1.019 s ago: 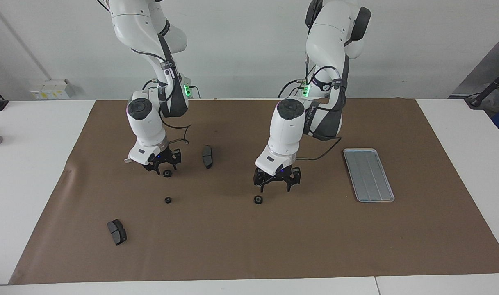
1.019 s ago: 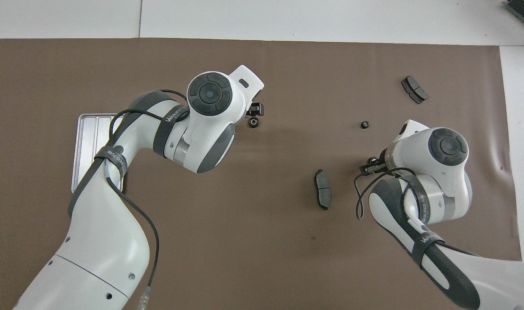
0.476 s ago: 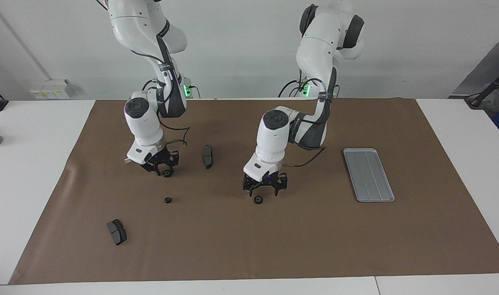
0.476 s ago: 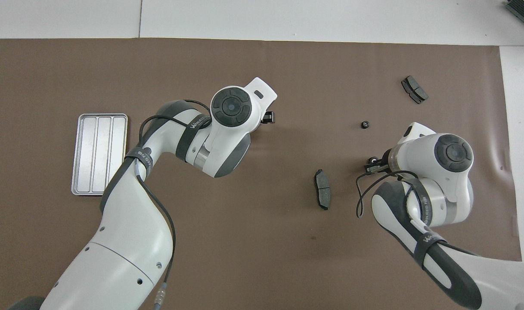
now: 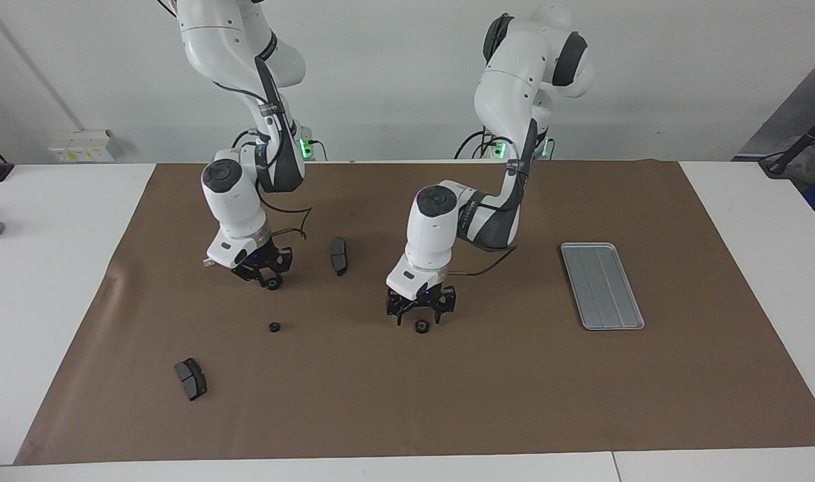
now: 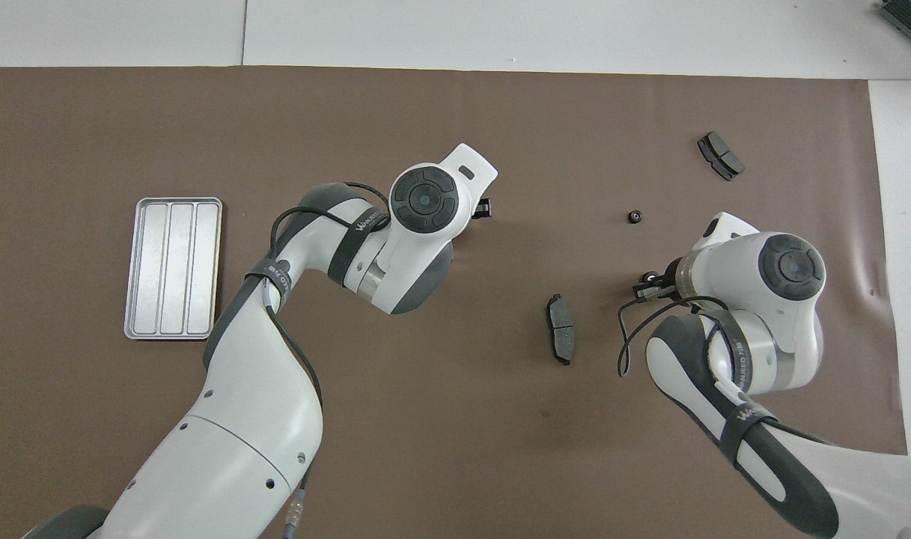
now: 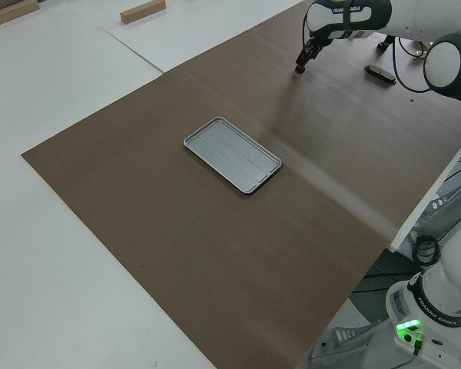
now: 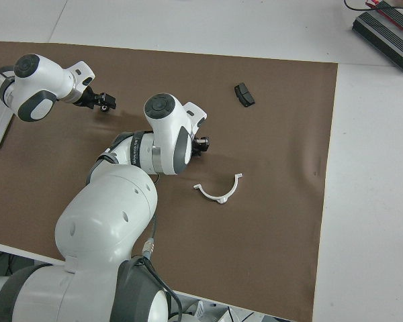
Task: Pick bearing gear from pile to tray
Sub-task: 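Grasp the center bearing with the left gripper while the right gripper reaches another, then place the bearing on the tray with the left gripper while the right gripper centers another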
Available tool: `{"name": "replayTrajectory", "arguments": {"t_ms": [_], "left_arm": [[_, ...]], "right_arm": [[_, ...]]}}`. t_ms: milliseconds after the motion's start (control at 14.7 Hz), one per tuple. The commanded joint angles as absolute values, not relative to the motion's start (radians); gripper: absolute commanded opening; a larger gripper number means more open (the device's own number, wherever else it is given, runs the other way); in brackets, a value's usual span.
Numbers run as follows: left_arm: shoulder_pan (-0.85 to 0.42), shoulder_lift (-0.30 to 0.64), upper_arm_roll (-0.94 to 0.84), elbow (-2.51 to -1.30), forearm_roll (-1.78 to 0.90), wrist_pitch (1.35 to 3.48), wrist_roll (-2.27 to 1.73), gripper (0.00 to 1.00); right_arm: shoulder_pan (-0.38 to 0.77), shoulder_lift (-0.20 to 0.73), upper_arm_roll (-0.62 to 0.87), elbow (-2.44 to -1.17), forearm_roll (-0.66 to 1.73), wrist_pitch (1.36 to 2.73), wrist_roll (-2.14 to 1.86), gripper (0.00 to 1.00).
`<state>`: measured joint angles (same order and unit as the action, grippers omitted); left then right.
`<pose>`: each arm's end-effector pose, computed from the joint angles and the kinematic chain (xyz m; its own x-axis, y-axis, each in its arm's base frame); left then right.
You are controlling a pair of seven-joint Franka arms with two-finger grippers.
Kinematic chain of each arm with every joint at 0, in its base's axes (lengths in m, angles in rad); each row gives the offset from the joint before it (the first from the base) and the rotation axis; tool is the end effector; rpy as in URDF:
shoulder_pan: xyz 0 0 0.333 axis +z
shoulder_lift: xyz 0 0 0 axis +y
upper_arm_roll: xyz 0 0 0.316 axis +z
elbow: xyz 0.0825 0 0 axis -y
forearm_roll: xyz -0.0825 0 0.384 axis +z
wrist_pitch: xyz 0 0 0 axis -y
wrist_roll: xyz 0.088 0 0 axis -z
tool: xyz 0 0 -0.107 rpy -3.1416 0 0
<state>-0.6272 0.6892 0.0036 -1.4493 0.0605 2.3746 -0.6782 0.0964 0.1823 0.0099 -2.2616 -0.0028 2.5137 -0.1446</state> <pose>0.6035 -0.4340 0.3041 0.9764 0.0259 0.2146 0.0035 -0.9945 0.1045 0.5405 0.0577 0.2869 0.9658 0.2499 0.0690 0.2498 -0.9682 0.0101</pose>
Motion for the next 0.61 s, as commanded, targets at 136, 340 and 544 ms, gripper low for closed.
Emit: {"name": "replayTrajectory", "arguments": {"t_ms": [136,340,544], "left_arm": [[-0.641,0.695,0.023,-1.463,0.084,2.405,-0.723,0.67],[-0.637,0.692,0.023,-1.470,0.084,2.404,-0.721,0.56],[-0.627,0.690,0.028,-1.474,0.107,2.402,-0.721,0.28]], "right_arm": [[0.080,0.161,0.025,-2.296,0.028,2.545,-0.172,0.00],[0.090,0.147,0.026,-2.235,0.028,2.490,-0.085,0.00],[0.094,0.147,0.031,-2.113,0.028,2.376,0.056,0.00]]}}
